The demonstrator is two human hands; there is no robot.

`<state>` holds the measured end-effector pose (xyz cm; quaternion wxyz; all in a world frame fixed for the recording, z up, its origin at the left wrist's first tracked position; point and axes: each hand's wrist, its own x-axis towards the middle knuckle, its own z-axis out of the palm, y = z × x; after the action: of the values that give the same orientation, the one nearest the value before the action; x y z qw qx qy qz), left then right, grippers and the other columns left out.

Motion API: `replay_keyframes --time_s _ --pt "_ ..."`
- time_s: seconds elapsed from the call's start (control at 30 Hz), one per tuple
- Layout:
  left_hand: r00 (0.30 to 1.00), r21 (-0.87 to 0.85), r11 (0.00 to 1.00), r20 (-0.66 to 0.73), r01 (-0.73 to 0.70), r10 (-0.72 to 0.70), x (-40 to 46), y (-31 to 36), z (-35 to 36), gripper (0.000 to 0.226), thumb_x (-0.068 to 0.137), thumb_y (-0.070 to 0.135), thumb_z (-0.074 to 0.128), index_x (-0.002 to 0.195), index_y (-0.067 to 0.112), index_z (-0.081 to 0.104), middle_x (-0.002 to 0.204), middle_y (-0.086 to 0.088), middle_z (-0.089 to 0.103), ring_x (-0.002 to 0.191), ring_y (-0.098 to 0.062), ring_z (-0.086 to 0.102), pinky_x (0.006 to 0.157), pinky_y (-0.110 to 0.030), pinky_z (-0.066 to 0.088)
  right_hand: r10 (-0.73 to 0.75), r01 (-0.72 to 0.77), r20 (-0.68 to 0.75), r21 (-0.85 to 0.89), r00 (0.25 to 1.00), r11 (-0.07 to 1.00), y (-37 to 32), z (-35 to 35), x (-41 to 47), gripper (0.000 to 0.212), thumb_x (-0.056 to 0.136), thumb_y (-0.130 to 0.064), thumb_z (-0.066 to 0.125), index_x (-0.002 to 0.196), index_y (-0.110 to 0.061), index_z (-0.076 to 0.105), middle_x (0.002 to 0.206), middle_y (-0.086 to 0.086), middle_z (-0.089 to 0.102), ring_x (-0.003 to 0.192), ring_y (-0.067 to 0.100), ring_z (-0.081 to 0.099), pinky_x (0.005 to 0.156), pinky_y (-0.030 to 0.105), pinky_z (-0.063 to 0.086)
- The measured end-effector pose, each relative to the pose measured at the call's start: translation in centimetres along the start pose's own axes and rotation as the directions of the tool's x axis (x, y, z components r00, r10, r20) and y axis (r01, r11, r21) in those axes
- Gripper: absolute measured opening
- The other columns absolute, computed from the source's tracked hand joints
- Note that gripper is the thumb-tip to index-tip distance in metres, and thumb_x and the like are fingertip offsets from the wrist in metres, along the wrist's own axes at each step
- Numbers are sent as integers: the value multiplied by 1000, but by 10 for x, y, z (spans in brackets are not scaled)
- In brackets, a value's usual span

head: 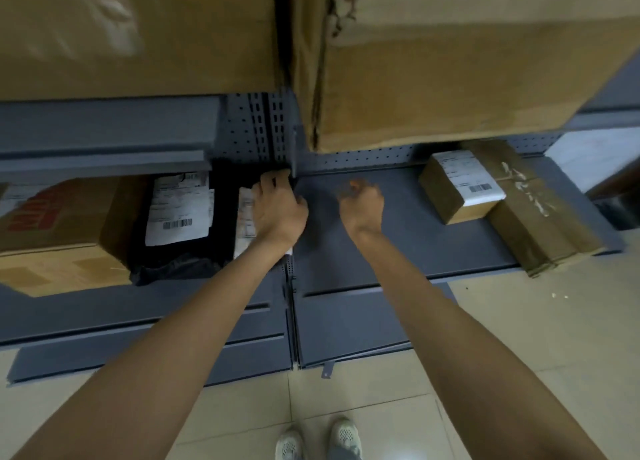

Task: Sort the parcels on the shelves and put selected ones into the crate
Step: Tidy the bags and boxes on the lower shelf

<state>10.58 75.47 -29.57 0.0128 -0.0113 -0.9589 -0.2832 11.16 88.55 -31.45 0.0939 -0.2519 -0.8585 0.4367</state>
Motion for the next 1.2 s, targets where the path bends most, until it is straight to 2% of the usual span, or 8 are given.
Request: replay_keyframes --time_s 0.1,0.2,0.43,0.53,0.63,0.83,1.0,1.2 --pt "989 -175 985 142 -14 39 -1 46 27 49 93 18 52 141 13 43 140 -12 47 126 -31 44 103 -36 40 23 -20 -185 18 982 1000 19 -58 17 8 91 -1 53 92 -6 59 115 22 58 107 37 52 73 28 33" --pt "956 -289 954 293 80 9 -9 88 59 49 94 20 53 141 16 42 141 -8 48 122 -27 52 95 -32 45 110 -112 -233 4 966 994 52 -115 41 31 93 -11 55 123 -2 58 129 20 53 120 36 49 96 35 38" --pt "863 -456 833 502 312 -48 -12 174 131 60 94 25 57 147 13 31 147 -9 42 128 -26 46 94 -27 38 208 -232 -151 -167 966 958 121 -194 83 64 95 -32 58 147 -3 32 152 19 34 142 35 25 117 40 20" --pt "822 -525 730 562 437 -87 -9 200 150 59 95 33 55 147 13 33 147 -7 42 128 -25 46 103 -36 43 205 -218 -80 -226 975 949 135 -203 95 57 95 -32 57 142 -3 42 146 17 45 138 31 34 117 43 22" --pt "787 -558 651 609 515 -100 -7 215 162 46 98 39 48 137 15 45 137 -6 52 111 -21 52 86 -33 46 188 -187 -18 -238 982 953 137 -206 100 44 96 -28 55 129 1 56 137 18 54 135 31 40 115 45 25" --pt "809 -594 606 570 529 -147 -2 215 167 43 93 39 58 125 14 46 120 -3 57 103 -21 56 81 -34 47 282 -288 134 26 950 957 142 -195 106 49 89 -36 61 131 -11 58 131 11 56 119 26 54 102 41 45" --pt "820 -659 530 555 534 -137 -2 189 148 41 87 33 69 111 16 41 111 -2 61 99 -20 59 89 -42 50 200 -234 148 269 969 934 133 -187 86 29 87 -20 68 112 -12 56 113 10 64 86 15 59 64 21 42" --pt "806 -694 479 590 538 -48 -2 143 110 50 84 27 72 124 12 46 112 -7 68 105 -25 65 94 -47 52 91 -246 346 436 934 866 113 -183 55 41 81 -10 74 110 -21 46 120 3 63 105 18 60 75 30 49"
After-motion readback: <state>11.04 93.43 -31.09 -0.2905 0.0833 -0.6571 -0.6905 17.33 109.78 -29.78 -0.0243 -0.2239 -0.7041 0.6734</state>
